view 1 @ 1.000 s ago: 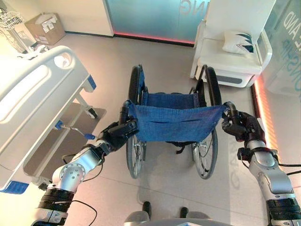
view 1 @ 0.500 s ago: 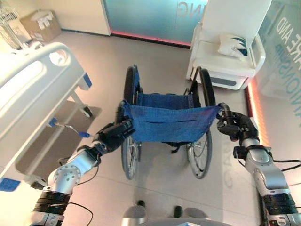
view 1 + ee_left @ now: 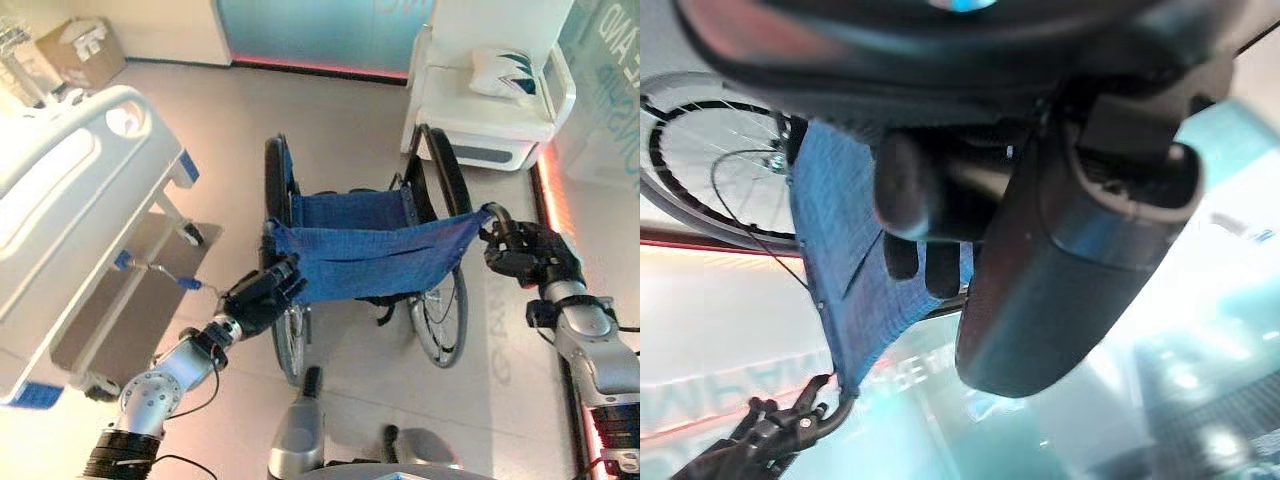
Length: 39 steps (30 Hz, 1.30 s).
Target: Push the wheelchair next to the bed
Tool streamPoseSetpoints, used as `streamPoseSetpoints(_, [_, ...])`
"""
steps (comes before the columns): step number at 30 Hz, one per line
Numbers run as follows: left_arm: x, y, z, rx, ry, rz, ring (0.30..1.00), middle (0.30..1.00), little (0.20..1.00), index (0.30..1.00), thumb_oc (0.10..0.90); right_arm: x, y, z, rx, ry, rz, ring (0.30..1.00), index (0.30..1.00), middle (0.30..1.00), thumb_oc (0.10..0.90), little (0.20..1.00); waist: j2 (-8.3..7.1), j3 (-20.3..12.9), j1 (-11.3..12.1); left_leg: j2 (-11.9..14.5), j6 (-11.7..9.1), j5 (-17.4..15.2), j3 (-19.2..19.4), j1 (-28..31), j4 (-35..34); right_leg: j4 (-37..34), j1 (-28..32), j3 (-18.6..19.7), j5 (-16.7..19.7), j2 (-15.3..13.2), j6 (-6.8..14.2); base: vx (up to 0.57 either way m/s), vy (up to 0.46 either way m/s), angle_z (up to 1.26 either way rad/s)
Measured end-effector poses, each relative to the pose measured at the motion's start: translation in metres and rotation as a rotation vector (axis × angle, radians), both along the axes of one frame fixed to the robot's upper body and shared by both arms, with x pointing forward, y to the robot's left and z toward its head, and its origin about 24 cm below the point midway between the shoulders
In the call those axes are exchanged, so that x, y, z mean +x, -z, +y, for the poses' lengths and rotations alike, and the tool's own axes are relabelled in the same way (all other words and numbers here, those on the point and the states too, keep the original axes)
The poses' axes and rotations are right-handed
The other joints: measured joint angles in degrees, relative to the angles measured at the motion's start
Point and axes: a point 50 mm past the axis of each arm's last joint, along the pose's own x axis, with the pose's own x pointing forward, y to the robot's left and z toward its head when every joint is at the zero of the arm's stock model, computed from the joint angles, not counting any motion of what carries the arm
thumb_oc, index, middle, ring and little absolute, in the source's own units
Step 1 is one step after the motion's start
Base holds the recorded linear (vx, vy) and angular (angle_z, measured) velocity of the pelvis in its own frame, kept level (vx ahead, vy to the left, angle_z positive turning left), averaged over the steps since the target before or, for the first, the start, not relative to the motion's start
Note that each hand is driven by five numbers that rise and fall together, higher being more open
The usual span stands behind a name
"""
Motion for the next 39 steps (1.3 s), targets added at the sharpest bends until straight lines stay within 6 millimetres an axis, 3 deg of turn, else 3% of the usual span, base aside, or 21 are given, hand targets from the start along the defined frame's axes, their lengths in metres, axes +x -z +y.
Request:
streamPoseSetpoints(3, [0.003, -0.006, 0.009, 0.055, -0.014, -0.002, 0.300, 0.300, 0.300, 0.300, 0.400, -0.001, 0.007, 0.008, 0.036, -0.010, 0.003, 0.300, 0.300, 0.300, 0.400, 0.300, -3.55, -1.51, 1.41, -3.47, 3.15, 1.12, 3.71, -0.89, 4.01, -0.90, 2.56, -4.98, -6.99, -3.27, 0.54, 0.31, 0.218, -0.53])
streamPoseSetpoints(4, [0.004, -0.009, 0.013, 0.070, -0.021, -0.008, 0.300, 0.300, 0.300, 0.300, 0.400, -0.001, 0.006, 0.012, 0.047, -0.008, -0.010, 0.300, 0.300, 0.300, 0.400, 0.300, -3.73, -1.78, 0.37, -3.81, 4.20, 0.40, 2.89, -1.48, 4.97, -2.09, 3.65, -6.54, -6.35, -4.13, 3.07, 0.21, 0.143, -0.19])
streamPoseSetpoints(7, [0.008, -0.016, 0.018, 0.089, -0.025, -0.030, 0.300, 0.300, 0.300, 0.300, 0.400, 0.000, 0.004, 0.018, 0.044, -0.006, -0.020, 0.300, 0.300, 0.300, 0.400, 0.300, -4.46, -1.80, -0.29, -5.26, 5.53, -0.17, 4.16, -2.07, 5.95, 2.92, 0.47, -6.62, -4.77, -5.43, 5.62, 0.28, 0.166, -0.10])
streamPoseSetpoints(12, [0.014, -0.023, 0.017, 0.092, -0.019, -0.057, 0.300, 0.300, 0.300, 0.300, 0.400, 0.004, -0.003, 0.020, 0.039, 0.000, -0.051, 0.300, 0.300, 0.300, 0.400, 0.300, -4.88, -2.05, -0.40, -6.39, 6.44, 0.41, 4.51, -2.43, 4.23, -4.31, 0.98, -8.31, -5.03, -5.49, 3.75, 0.19, 0.045, -0.09])
streamPoseSetpoints(14, [0.016, -0.023, 0.016, 0.083, -0.027, -0.061, 0.300, 0.300, 0.300, 0.300, 0.400, 0.007, -0.008, 0.019, 0.028, -0.004, -0.071, 0.300, 0.300, 0.300, 0.400, 0.300, -3.71, -1.82, -2.75, -6.96, 6.07, 1.10, 1.60, -3.15, 4.19, -8.07, 3.29, -7.49, -3.56, -3.48, 2.92, 0.20, 0.012, 0.40])
streamPoseSetpoints(16, [0.019, -0.024, 0.016, 0.081, -0.026, -0.064, 0.300, 0.300, 0.300, 0.300, 0.400, 0.010, -0.009, 0.018, 0.021, -0.004, -0.068, 0.300, 0.300, 0.300, 0.400, 0.300, -3.54, -1.73, -3.74, -7.03, 5.91, 1.78, 0.07, -3.11, 3.83, -5.43, 2.15, -5.76, -3.71, -2.73, 2.67, 0.20, -0.050, 0.40])
streamPoseSetpoints(17, [0.023, -0.024, 0.014, 0.069, -0.035, -0.072, 0.300, 0.300, 0.300, 0.300, 0.400, 0.015, -0.015, 0.017, 0.012, -0.005, -0.084, 0.300, 0.300, 0.300, 0.400, 0.300, -2.18, -0.96, -4.23, -5.93, 5.38, 2.50, -2.49, -2.89, 2.46, -0.60, -1.70, -2.10, -5.40, -0.38, -0.09, 0.31, -0.100, 0.19])
streamPoseSetpoints(19, [0.029, -0.029, 0.013, 0.057, -0.047, -0.101, 0.300, 0.300, 0.300, 0.300, 0.400, 0.022, -0.033, 0.017, -0.018, -0.019, -0.135, 0.300, 0.300, 0.300, 0.400, 0.300, -0.04, 0.32, -4.94, -5.23, 4.32, 3.38, -5.11, -3.66, 0.09, -0.58, -7.83, 2.52, -5.00, 3.69, -0.14, 0.45, -0.138, 0.29])
streamPoseSetpoints(20, [0.031, -0.031, 0.014, 0.057, -0.054, -0.113, 0.300, 0.300, 0.300, 0.300, 0.400, 0.024, -0.040, 0.019, -0.022, -0.027, -0.160, 0.300, 0.300, 0.300, 0.400, 0.300, 0.34, 0.64, -6.13, -5.39, 3.71, 2.43, -4.59, -4.59, -0.69, -1.03, -9.61, 3.11, -0.90, 4.21, -0.82, 0.53, -0.152, 0.98])
streamPoseSetpoints(21, [0.034, -0.029, 0.012, 0.047, -0.059, -0.109, 0.300, 0.300, 0.300, 0.300, 0.400, 0.023, -0.041, 0.019, -0.013, -0.022, -0.169, 0.300, 0.300, 0.300, 0.400, 0.300, -1.43, 1.46, -8.71, -8.17, 3.76, -0.32, -0.99, -5.80, 7.43, -1.36, -8.32, -0.12, 0.00, 0.52, -1.30, 0.55, -0.161, 1.12])
streamPoseSetpoints(23, [0.029, -0.018, 0.008, 0.034, -0.056, -0.071, 0.300, 0.300, 0.300, 0.300, 0.400, 0.018, -0.035, 0.015, -0.024, -0.013, -0.145, 0.300, 0.300, 0.300, 0.400, 0.300, -2.64, 1.66, -9.13, -9.95, 3.65, -6.65, 2.69, -2.03, 17.21, -0.40, -6.22, -1.93, -0.36, -1.75, -0.81, 0.60, -0.173, 0.68])
streamPoseSetpoints(24, [0.027, -0.017, 0.006, 0.028, -0.051, -0.071, 0.300, 0.300, 0.300, 0.300, 0.400, 0.015, -0.034, 0.014, -0.027, -0.009, -0.143, 0.300, 0.300, 0.300, 0.400, 0.300, -2.51, 1.82, -9.13, -9.54, 4.67, -7.50, 2.28, 0.90, 16.48, 2.26, -6.50, -2.02, -1.19, -1.45, -0.56, 0.68, -0.228, 0.42])
streamPoseSetpoints(25, [0.025, -0.017, 0.001, 0.010, -0.041, -0.076, 0.300, 0.300, 0.300, 0.300, 0.400, 0.013, -0.035, 0.010, -0.044, -0.003, -0.139, 0.300, 0.300, 0.300, 0.400, 0.300, -0.76, 2.03, -9.83, -8.33, 6.96, -11.68, -2.98, 6.83, 8.63, 8.84, -8.55, -2.53, -1.58, 0.58, -0.41, 0.55, -0.213, 0.58])
streamPoseSetpoints(27, [0.027, -0.021, -0.001, 0.006, -0.032, -0.094, 0.300, 0.300, 0.300, 0.300, 0.400, 0.009, -0.030, 0.006, -0.032, 0.013, -0.123, 0.300, 0.300, 0.300, 0.400, 0.300, -2.79, 2.24, -9.70, -7.82, 5.70, -12.01, -3.60, 6.26, 9.07, 6.82, -11.54, 1.52, -2.87, 2.08, -1.20, 0.52, -0.186, 0.56])
streamPoseSetpoints(28, [0.026, -0.025, -0.001, 0.017, -0.018, -0.113, 0.300, 0.300, 0.300, 0.300, 0.400, 0.006, -0.028, 0.005, -0.022, 0.017, -0.120, 0.300, 0.300, 0.300, 0.400, 0.300, -3.61, 2.09, -9.55, -7.01, 4.57, -12.69, -4.28, 4.91, 9.89, 2.97, -11.20, 0.55, 0.38, 2.11, -0.82, 0.47, -0.147, 0.30])
streamPoseSetpoints(29, [0.025, -0.024, -0.001, 0.018, -0.019, -0.110, 0.300, 0.300, 0.300, 0.300, 0.400, 0.005, -0.026, 0.005, -0.014, 0.025, -0.118, 0.300, 0.300, 0.300, 0.400, 0.300, -3.42, 2.08, -9.60, -6.05, 3.79, -12.51, -4.21, 5.16, 9.40, 2.01, -10.30, 0.18, 0.28, 3.12, -1.27, 0.54, -0.159, 0.52])
streamPoseSetpoints(30, [0.025, -0.026, 0.001, 0.033, -0.018, -0.111, 0.300, 0.300, 0.300, 0.300, 0.400, 0.003, -0.023, 0.006, 0.000, 0.026, -0.115, 0.300, 0.300, 0.300, 0.400, 0.300, -3.21, 2.01, -10.56, -4.53, -0.29, -13.88, -3.99, 3.71, 15.45, -0.01, -9.05, -1.65, 1.47, 3.50, -3.59, 0.45, -0.118, 0.53])
streamPoseSetpoints(31, [0.024, -0.025, 0.002, 0.035, -0.019, -0.105, 0.300, 0.300, 0.300, 0.300, 0.400, 0.003, -0.022, 0.006, 0.001, 0.031, -0.111, 0.300, 0.300, 0.300, 0.400, 0.300, -3.17, 2.05, -11.17, -4.35, -1.35, -13.71, -3.97, -1.21, 32.41, 0.38, -8.58, -2.76, 0.80, 3.69, -4.76, 0.43, -0.097, 0.39])
streamPoseSetpoints(34, [0.019, -0.018, 0.002, 0.033, -0.021, -0.082, 0.300, 0.300, 0.300, 0.300, 0.400, 0.001, -0.025, 0.007, -0.011, 0.025, -0.109, 0.300, 0.300, 0.300, 0.400, 0.300, -3.00, 1.98, -8.94, -6.30, -5.96, -7.27, -4.69, -2.56, 39.55, -0.45, -6.88, -2.33, 1.13, 3.99, -4.48, 0.48, -0.066, -0.23])
streamPoseSetpoints(37, [0.018, -0.014, 0.003, 0.034, -0.037, -0.058, 0.300, 0.300, 0.300, 0.300, 0.400, 0.001, -0.021, 0.008, -0.003, 0.024, -0.086, 0.300, 0.300, 0.300, 0.400, 0.300, -2.76, 1.88, -7.36, -7.03, -5.58, -3.83, -7.43, -3.80, 42.18, -3.95, -3.70, -2.30, 2.54, 4.26, -5.32, 0.38, -0.049, -0.15])
streamPoseSetpoints(39, [0.017, -0.014, 0.003, 0.033, -0.037, -0.056, 0.300, 0.300, 0.300, 0.300, 0.400, 0.000, -0.020, 0.008, 0.000, 0.026, -0.081, 0.300, 0.300, 0.300, 0.400, 0.300, -2.91, 1.75, -6.79, -7.50, -1.52, -6.56, -7.63, -4.29, 39.03, -5.56, -2.72, -1.76, 2.82, 4.42, -5.87, 0.37, 0.003, -0.04])
